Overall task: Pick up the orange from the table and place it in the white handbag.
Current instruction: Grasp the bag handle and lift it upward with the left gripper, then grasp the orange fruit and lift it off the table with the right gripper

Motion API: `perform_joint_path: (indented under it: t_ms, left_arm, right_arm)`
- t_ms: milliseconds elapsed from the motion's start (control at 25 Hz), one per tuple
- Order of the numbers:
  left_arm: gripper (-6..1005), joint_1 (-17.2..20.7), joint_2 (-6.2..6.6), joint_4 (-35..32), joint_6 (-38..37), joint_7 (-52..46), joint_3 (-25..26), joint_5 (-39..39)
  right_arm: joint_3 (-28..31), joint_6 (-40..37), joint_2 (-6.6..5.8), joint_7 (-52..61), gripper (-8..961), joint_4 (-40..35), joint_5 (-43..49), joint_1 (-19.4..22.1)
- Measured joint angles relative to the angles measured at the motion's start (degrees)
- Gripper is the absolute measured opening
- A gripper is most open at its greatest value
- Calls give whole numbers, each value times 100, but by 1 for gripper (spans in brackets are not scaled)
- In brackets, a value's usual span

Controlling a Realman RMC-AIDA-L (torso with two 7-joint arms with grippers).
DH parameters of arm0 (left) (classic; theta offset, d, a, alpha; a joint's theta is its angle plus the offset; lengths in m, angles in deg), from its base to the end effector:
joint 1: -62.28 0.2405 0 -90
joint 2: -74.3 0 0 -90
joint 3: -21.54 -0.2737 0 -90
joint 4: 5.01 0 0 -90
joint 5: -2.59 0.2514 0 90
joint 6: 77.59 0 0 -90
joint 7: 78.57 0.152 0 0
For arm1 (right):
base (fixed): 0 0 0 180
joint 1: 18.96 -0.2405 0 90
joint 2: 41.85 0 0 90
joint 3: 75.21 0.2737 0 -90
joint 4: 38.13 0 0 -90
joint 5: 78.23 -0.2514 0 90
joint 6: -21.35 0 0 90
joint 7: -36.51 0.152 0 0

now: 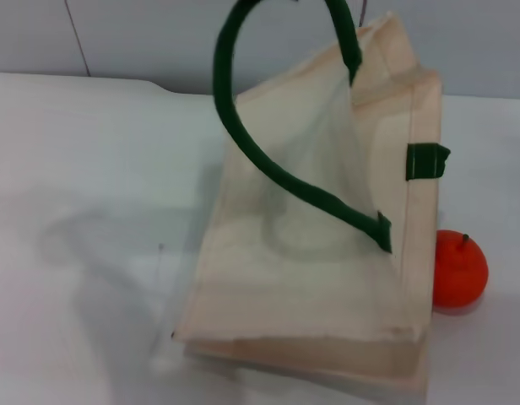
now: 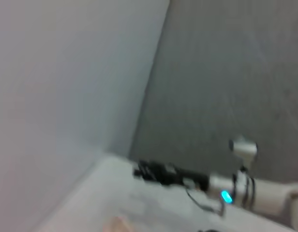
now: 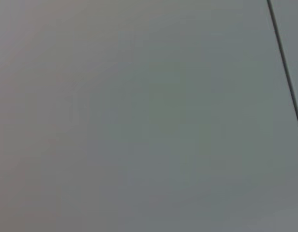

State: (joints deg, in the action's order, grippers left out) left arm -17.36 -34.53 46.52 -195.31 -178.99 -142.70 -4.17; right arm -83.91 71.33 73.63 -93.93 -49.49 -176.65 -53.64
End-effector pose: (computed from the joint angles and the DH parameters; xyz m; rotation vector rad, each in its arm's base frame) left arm -0.0876 0.4760 0.1393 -2.9340 -0.6011 -0.5424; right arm 0.4064 0.4353 0.0375 -1.5169 0.9388 0.7406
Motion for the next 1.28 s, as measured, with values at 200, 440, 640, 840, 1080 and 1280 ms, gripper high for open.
perform_joint_path:
  t_ms: [200, 440, 640, 840, 1080, 1280]
  left_arm:
    - [130, 432, 14, 120, 4, 226, -15, -649]
    - [131, 434, 295, -109, -12, 288, -14, 373]
    - [130, 362, 355, -234, -22, 339, -15, 923]
    - [130, 182, 357, -239, -21, 335, -12, 1252]
    - [131, 66, 400, -240, -23, 242, -11, 1281]
    - [131, -39, 411, -240, -24, 172, -12, 1294]
  right_arm:
    - [-11, -7, 0, 9, 834, -4, 6, -15]
    - [-445, 26, -9, 495, 832, -176, 425, -13]
    - [-803, 444, -40, 1980, 830, -1026, 1887, 56]
    - [-815, 1482, -290, 3022, 829, -1624, 3334, 120]
    - [-818, 2338, -603, 3193, 827, -1709, 4475, 153]
    - [-850, 3238, -607, 3078, 825, -1775, 5050, 122]
